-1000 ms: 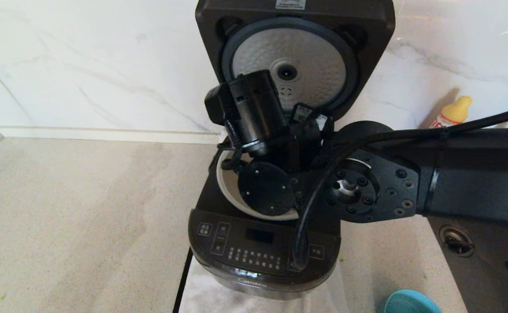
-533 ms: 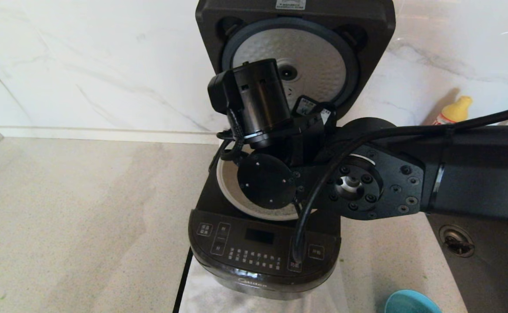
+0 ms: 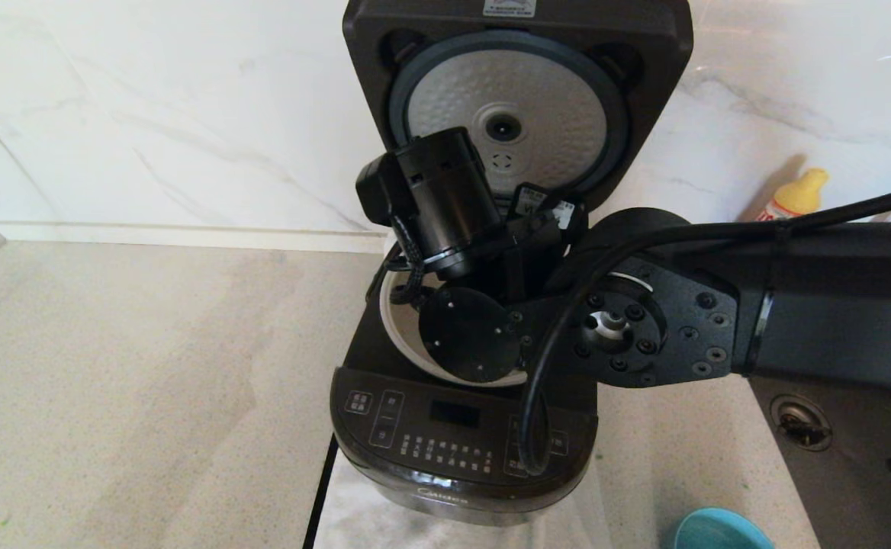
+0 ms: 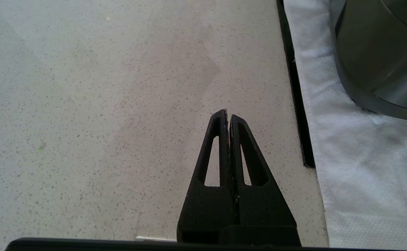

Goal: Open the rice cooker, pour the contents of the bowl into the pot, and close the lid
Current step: Pour the rice from the bowl into the rice cooker

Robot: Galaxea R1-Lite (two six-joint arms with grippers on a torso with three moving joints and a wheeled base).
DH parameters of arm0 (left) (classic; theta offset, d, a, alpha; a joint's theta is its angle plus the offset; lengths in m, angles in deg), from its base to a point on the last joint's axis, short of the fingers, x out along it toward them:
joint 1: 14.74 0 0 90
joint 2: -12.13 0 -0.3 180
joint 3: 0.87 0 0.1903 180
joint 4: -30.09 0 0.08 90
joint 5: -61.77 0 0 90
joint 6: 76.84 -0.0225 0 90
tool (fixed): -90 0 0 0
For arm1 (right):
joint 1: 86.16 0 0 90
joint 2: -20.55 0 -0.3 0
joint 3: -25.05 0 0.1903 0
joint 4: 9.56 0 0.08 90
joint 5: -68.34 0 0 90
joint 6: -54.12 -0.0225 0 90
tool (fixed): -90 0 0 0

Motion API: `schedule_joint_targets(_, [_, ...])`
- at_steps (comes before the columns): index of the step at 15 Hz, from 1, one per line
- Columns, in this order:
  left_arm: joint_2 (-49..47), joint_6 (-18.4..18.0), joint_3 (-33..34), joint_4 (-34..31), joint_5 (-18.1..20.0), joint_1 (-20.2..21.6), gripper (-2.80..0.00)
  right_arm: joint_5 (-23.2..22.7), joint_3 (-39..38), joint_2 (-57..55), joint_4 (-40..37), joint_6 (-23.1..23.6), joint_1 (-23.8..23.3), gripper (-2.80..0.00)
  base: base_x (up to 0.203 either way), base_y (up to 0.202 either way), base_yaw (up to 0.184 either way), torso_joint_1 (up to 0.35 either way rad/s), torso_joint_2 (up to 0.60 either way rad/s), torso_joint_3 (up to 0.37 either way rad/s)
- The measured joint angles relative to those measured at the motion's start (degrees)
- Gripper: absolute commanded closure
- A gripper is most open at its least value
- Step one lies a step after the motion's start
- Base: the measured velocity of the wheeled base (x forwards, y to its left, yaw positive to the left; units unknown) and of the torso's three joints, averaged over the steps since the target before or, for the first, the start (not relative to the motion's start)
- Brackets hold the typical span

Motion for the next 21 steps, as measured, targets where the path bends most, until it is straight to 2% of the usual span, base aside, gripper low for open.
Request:
schedule_joint_targets(3, [0.0,0.01,0.0,-0.01,-0.02,0.0,0.0,-0.61,0.16,0.79,0.97,0.92,0.62,0.0,0.0,0.0,0.0,0.0,0.0,0.0])
schedule_joint_targets(5, [0.0,0.0,0.0,-0.01,0.0,0.02,0.0,-3.52,0.13,0.89,5.54,0.59,0.53,0.0,0.0,0.0,0.0,0.0,0.0,0.0])
schedule_joint_targets(7, [0.0,0.02,0.0,-0.01,-0.02,0.02,0.0,-8.16,-0.08,0.6,14.0,0.49,-0.35,0.0,0.0,0.0,0.0,0.0,0.0,0.0])
schedule_joint_targets(12, [0.0,0.0,0.0,-0.01,-0.03,0.0,0.0,-16.02,-1.69,-0.82,32.7,0.03,-3.02,0.0,0.0,0.0,0.0,0.0,0.0,0.0])
schedule_joint_targets(21, [0.0,0.02,0.0,-0.01,0.0,0.0,0.0,-31.2,-22.13,1.61,67.73,1.69,-10.7,0.0,0.0,0.0,0.0,0.0,0.0,0.0])
